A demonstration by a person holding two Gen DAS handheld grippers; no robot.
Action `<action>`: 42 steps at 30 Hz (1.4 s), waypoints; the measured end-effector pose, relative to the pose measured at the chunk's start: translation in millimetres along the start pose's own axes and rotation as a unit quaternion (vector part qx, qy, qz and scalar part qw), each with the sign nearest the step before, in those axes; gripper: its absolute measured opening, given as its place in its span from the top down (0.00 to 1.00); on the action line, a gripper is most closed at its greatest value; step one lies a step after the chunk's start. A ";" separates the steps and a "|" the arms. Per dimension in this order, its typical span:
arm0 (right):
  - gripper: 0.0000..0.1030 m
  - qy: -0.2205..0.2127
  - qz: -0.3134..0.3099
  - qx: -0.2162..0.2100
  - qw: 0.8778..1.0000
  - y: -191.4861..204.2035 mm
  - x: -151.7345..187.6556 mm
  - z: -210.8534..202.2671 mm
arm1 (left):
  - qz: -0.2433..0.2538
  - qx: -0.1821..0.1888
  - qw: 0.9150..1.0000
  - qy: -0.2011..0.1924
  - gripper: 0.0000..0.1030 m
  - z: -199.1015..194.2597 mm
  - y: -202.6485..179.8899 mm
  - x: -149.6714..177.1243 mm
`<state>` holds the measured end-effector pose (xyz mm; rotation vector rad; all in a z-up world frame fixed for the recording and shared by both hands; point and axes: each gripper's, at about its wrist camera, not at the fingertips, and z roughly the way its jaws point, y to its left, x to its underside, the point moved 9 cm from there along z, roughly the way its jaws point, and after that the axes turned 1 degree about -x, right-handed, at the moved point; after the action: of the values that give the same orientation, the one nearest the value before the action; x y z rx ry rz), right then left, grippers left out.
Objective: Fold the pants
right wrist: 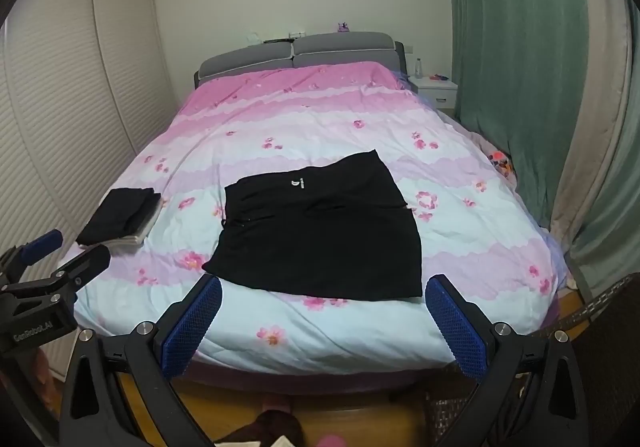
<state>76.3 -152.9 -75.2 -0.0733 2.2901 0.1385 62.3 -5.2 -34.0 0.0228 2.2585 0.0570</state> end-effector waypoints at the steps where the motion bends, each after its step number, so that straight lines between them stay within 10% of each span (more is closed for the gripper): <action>1: 0.00 -0.001 0.001 -0.002 1.000 -1.8 -0.4 -1.1 | -0.001 0.000 1.000 0.000 0.00 -0.5 0.6 -0.5; 42: 0.00 -0.005 -0.002 -0.006 1.000 -3.2 -7.6 -3.8 | -0.014 -0.007 1.000 -0.010 0.00 4.9 12.7 2.5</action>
<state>78.8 -156.4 -67.2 -0.0847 2.2794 0.1509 64.4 7.8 -38.4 -0.0150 2.2381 0.0576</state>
